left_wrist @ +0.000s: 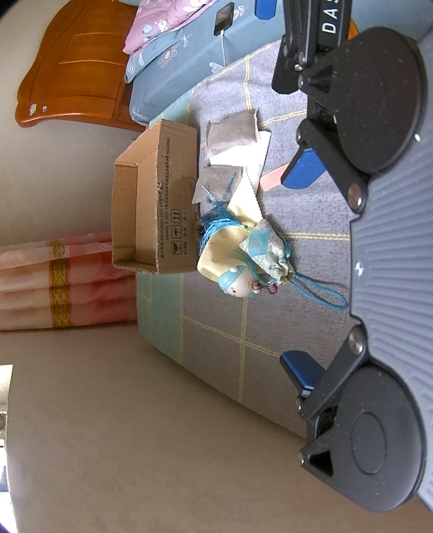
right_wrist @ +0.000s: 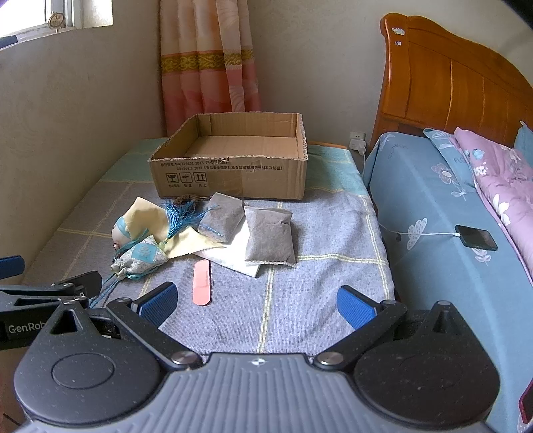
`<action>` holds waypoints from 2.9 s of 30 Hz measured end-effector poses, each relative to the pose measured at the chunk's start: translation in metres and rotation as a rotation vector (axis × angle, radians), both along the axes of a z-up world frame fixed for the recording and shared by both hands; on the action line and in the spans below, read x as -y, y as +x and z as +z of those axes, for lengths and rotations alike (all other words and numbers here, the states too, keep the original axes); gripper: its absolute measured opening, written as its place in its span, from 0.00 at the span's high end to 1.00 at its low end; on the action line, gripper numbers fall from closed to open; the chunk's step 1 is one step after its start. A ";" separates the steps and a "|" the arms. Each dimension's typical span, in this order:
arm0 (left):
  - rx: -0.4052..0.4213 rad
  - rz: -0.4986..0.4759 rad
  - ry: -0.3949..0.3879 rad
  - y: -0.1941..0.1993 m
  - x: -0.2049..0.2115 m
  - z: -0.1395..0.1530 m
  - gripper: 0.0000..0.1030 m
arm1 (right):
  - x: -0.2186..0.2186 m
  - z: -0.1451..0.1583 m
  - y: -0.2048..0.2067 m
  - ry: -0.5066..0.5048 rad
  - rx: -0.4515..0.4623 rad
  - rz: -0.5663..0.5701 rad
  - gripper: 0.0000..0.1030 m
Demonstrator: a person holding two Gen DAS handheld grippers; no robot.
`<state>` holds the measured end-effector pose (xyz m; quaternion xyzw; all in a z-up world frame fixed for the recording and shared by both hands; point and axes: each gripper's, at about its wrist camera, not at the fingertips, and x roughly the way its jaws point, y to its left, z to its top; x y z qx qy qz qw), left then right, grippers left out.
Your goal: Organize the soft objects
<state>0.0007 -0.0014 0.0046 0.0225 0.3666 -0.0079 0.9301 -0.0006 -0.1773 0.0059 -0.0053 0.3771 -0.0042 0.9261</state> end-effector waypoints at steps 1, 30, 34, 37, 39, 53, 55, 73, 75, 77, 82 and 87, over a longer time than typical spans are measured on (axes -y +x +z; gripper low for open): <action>0.000 -0.002 0.002 0.001 0.000 0.000 0.01 | 0.000 -0.001 0.001 -0.002 0.000 0.001 0.00; -0.057 -0.162 -0.070 0.049 -0.021 -0.062 0.01 | -0.002 -0.051 0.053 0.000 -0.087 0.072 0.00; -0.048 -0.183 -0.085 0.056 -0.024 -0.067 0.01 | 0.005 -0.071 0.060 -0.020 -0.134 0.061 0.00; -0.047 -0.207 -0.087 0.064 -0.021 -0.069 0.01 | 0.011 -0.083 0.065 -0.016 -0.167 0.057 0.00; -0.047 -0.226 -0.086 0.070 -0.016 -0.069 0.01 | 0.015 -0.089 0.067 -0.003 -0.179 0.054 0.00; -0.169 -0.334 -0.089 0.105 0.009 -0.094 0.00 | 0.029 -0.098 0.078 -0.001 -0.169 0.069 0.00; -0.155 -0.355 -0.083 0.104 0.008 -0.095 0.00 | 0.030 -0.098 0.078 -0.001 -0.164 0.071 0.00; -0.203 -0.599 0.024 0.091 0.022 -0.095 0.00 | 0.029 -0.099 0.075 -0.035 -0.142 0.091 0.00; -0.194 -0.559 0.015 0.096 0.018 -0.095 0.01 | 0.029 -0.099 0.075 -0.036 -0.142 0.090 0.00; -0.187 -0.517 -0.005 0.101 0.012 -0.095 0.02 | 0.029 -0.099 0.074 -0.037 -0.139 0.090 0.00; -0.157 -0.472 -0.007 0.107 0.008 -0.093 0.16 | 0.029 -0.099 0.073 -0.038 -0.130 0.095 0.00; -0.133 -0.469 -0.004 0.102 0.009 -0.089 0.41 | 0.028 -0.099 0.073 -0.039 -0.127 0.089 0.00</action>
